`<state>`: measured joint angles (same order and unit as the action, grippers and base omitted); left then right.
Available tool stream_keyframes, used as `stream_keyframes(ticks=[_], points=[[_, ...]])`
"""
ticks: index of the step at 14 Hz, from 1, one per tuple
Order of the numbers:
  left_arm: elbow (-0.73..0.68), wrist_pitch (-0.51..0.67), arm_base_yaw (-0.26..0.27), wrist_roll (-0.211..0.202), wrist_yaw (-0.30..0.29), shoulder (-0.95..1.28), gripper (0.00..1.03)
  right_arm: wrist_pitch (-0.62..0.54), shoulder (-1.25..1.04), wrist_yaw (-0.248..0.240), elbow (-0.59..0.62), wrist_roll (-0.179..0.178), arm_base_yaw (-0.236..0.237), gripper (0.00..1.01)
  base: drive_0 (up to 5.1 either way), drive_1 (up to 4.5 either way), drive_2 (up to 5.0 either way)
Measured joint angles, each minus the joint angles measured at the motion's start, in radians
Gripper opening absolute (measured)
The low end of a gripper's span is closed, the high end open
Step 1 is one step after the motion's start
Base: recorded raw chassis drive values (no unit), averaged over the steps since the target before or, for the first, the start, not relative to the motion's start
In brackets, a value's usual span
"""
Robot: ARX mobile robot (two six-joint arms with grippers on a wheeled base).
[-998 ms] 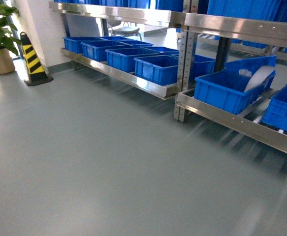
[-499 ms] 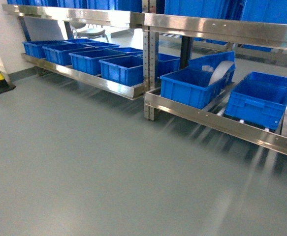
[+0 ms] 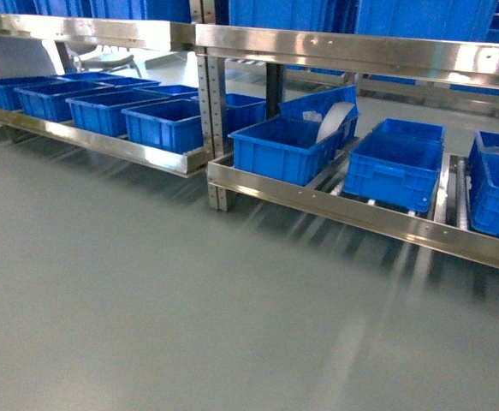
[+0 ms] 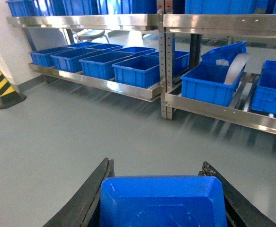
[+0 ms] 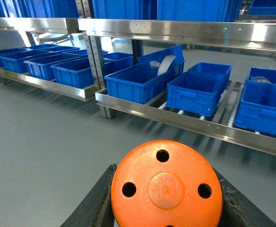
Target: Sort blue parts and orange caps into right shelf containers
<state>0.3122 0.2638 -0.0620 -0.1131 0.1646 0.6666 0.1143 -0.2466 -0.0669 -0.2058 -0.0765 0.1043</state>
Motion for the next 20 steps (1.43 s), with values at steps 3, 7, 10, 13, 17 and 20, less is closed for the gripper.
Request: stream_keyframes(ticks=[3,7,10,13,17,20], points=[[0.000,0.000,0.000,0.000,0.000,0.000,0.44,0.000,0.000,0.000,0.000,0.000,0.000,0.44,-1.6,-1.61,-1.6],[0.000,0.000,0.000,0.000,0.000,0.000,0.44,0.000,0.000,0.000,0.000,0.000,0.000,0.44,-1.5,-1.55,-1.5],[0.000,0.000,0.000,0.000,0.000,0.000,0.44,0.000,0.000,0.000,0.000,0.000,0.000,0.44,-1.6,-1.57,-1.6],[0.000,0.000,0.000,0.000,0.000,0.000,0.44,0.000,0.000,0.000,0.000,0.000,0.000,0.44,-1.6,-1.57,-1.6],[0.000,-0.001,0.000,0.000,0.000,0.000,0.44,0.000,0.000,0.000,0.000,0.000,0.000,0.44,-1.5,-1.48,-1.5],[0.000,-0.001,0.000,0.000,0.000,0.000,0.44,0.000,0.000,0.000,0.000,0.000,0.000,0.44,-1.5,-1.54,-1.5]])
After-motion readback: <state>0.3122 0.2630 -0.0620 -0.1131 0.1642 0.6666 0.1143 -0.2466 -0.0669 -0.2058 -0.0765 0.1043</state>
